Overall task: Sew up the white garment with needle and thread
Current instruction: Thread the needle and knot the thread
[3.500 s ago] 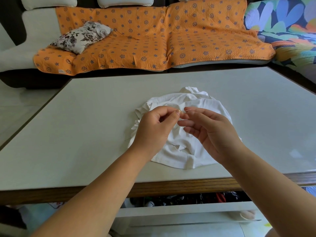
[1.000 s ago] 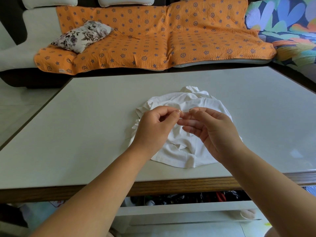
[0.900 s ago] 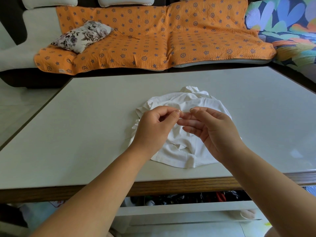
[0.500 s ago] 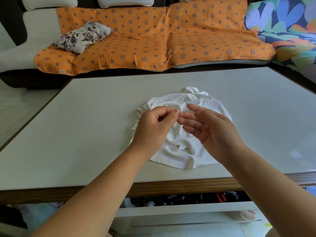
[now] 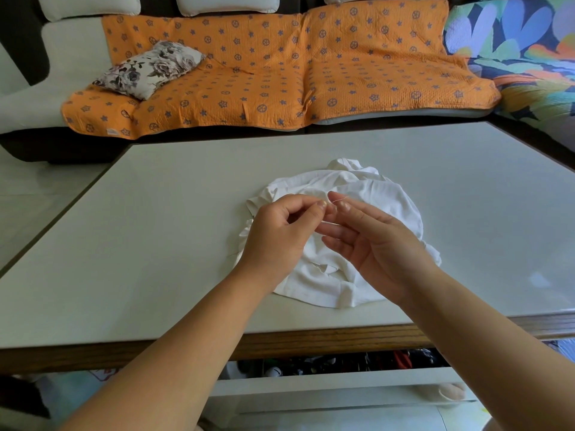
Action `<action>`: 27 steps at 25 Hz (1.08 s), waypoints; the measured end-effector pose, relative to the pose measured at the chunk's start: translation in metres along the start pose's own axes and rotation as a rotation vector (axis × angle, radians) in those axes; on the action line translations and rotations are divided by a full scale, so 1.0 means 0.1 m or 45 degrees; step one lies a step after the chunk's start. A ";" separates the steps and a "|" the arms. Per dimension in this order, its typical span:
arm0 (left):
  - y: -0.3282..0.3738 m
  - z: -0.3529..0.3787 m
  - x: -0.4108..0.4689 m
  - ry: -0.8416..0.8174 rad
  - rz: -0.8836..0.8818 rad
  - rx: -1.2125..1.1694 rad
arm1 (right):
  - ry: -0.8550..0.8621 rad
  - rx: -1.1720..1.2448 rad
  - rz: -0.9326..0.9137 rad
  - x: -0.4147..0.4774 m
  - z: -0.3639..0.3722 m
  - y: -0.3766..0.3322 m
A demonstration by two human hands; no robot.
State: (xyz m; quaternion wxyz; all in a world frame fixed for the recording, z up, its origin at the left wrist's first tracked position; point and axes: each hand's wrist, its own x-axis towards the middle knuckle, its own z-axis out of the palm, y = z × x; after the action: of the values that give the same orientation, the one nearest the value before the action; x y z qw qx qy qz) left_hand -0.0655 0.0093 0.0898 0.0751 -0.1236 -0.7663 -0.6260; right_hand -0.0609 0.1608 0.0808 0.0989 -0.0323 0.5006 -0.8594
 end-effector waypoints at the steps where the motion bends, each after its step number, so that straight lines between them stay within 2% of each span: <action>1: 0.00 0.00 0.00 -0.008 0.000 0.008 | 0.014 -0.017 -0.009 0.00 0.00 0.00; 9: 0.00 0.02 0.00 -0.090 -0.058 0.074 | 0.159 -0.109 -0.028 0.04 -0.05 -0.04; 16: -0.08 -0.12 0.10 -0.092 -0.242 0.061 | 0.228 0.374 0.010 0.14 -0.17 -0.26; 18: -0.10 -0.18 0.14 -0.097 -0.272 0.049 | 0.255 0.425 -0.017 0.16 -0.20 -0.29; 22: -0.20 -0.34 0.22 -0.077 -0.325 0.109 | 0.322 0.307 -0.144 0.21 -0.28 -0.31; 27: -0.38 -0.54 0.26 -0.057 -0.336 0.359 | 0.437 0.020 -0.288 0.25 -0.32 -0.31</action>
State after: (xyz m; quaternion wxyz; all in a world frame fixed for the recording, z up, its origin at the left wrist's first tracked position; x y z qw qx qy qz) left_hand -0.1035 -0.0477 0.0725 -0.0080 -0.0243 -0.8574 -0.5141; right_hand -0.0945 0.1979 0.0907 -0.0847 0.0592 0.4965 -0.8619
